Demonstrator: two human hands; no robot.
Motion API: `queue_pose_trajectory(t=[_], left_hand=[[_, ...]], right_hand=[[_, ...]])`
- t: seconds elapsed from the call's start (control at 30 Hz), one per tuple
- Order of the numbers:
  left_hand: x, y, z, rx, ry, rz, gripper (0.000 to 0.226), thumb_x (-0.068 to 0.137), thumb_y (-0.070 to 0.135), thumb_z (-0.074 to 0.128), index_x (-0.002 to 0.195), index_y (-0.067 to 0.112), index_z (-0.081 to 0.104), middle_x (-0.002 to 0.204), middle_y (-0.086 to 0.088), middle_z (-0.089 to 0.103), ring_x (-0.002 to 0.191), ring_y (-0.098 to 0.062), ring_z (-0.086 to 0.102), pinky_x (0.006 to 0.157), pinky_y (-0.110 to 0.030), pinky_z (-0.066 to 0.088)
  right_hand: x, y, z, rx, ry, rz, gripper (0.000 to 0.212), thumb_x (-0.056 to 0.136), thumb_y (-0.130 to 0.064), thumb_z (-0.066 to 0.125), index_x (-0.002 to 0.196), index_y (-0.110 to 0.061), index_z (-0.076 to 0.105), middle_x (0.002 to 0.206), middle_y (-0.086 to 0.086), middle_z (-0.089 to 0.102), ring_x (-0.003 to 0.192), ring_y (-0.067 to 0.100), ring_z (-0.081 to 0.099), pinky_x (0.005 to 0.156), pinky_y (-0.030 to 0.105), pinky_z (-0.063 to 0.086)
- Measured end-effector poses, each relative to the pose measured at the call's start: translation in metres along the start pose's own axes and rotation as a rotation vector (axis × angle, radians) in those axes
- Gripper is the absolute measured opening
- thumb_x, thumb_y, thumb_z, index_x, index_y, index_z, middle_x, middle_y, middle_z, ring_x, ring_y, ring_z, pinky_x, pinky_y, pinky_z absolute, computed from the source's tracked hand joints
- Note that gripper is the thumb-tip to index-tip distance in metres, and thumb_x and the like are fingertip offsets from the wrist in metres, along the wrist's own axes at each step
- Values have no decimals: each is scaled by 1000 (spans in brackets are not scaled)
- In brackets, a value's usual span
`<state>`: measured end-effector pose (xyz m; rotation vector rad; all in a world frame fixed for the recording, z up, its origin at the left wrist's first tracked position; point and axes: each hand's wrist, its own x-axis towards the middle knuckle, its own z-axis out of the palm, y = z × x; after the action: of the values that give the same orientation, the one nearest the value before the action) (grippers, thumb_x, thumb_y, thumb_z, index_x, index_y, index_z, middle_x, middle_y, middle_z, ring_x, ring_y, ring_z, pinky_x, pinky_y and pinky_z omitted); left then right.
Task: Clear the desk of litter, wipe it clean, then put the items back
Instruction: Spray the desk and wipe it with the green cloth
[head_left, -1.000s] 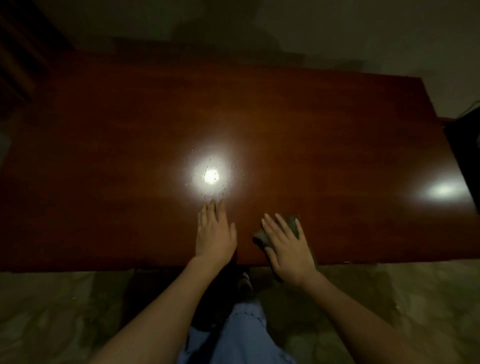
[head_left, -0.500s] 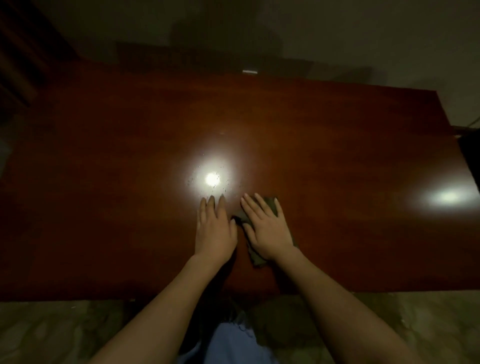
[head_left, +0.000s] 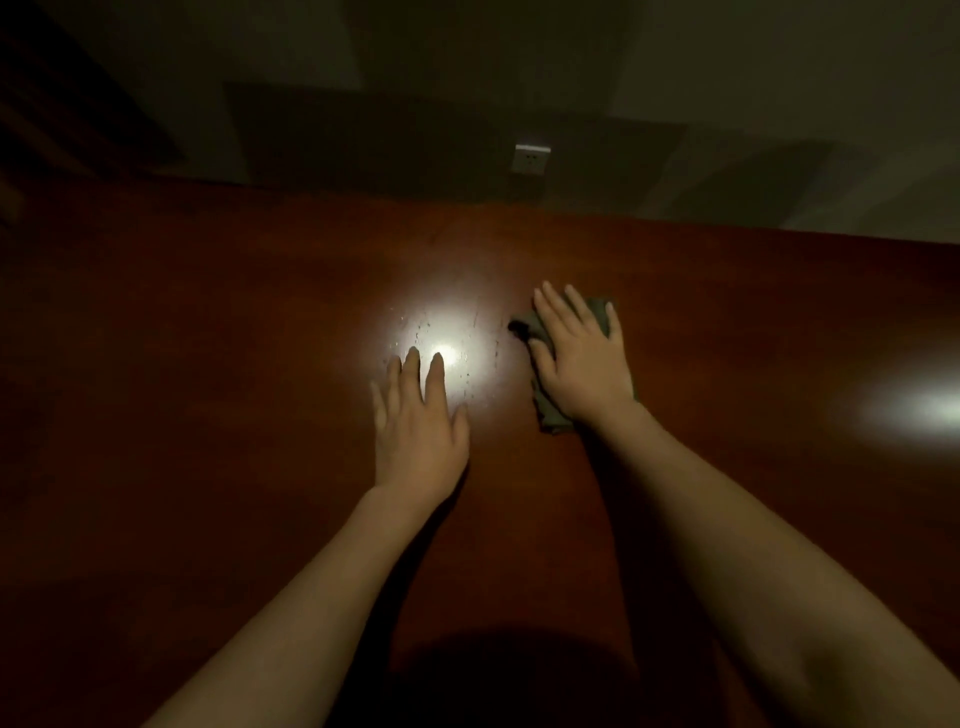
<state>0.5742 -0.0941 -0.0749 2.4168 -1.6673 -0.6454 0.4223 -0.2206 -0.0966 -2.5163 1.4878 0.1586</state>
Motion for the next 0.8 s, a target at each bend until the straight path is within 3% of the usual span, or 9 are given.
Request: queue_pose_trajectory(t=[0.17, 0.3, 0.5, 0.57, 0.67, 0.8], left_hand=[[26, -7, 17, 130, 15, 3, 64, 92, 48, 5, 147, 18, -10, 158, -11, -9, 144, -28, -17, 114, -54, -14], [29, -8, 22, 153, -27, -2, 64, 90, 50, -2, 145, 20, -15, 155, -9, -20, 141, -25, -27, 110, -54, -20], [29, -5, 13, 144, -107, -20, 65, 81, 51, -15, 137, 22, -30, 147, -6, -37, 134, -25, -39, 107, -54, -25], [28, -5, 10, 148, -141, -9, 63, 83, 52, -13, 135, 22, -34, 143, -5, -42, 130, -25, -43, 106, -55, -26], [30, -7, 6, 109, -202, 18, 64, 98, 48, 9, 139, 19, -32, 144, -6, -42, 132, -26, -41, 107, -53, -24], [11, -17, -9, -28, -103, 6, 66, 101, 36, 26, 150, 11, -9, 158, -11, -14, 144, -26, -20, 116, -43, -12]], right_hand=[[86, 14, -16, -29, 9, -27, 56, 102, -42, 22, 153, -25, 8, 160, -6, 5, 148, 13, 1, 116, 47, -3], [135, 5, -26, 3, 26, 9, 56, 102, -41, 22, 153, -22, 11, 160, -5, 10, 147, 14, 6, 117, 50, 0], [142, -44, -22, -6, 21, -109, 57, 102, -41, 20, 153, -20, 9, 161, -4, 10, 148, 15, 5, 117, 51, -1], [125, -53, -17, -17, 11, -136, 57, 102, -42, 20, 153, -20, 7, 161, -4, 7, 148, 14, 2, 117, 50, -3], [84, -60, -10, -25, -1, -142, 58, 102, -42, 21, 154, -21, 6, 161, -5, 5, 148, 14, 0, 116, 48, -5], [11, -74, 5, -16, -34, -123, 58, 102, -43, 21, 153, -21, 7, 161, -5, 4, 148, 13, -1, 116, 47, -8]])
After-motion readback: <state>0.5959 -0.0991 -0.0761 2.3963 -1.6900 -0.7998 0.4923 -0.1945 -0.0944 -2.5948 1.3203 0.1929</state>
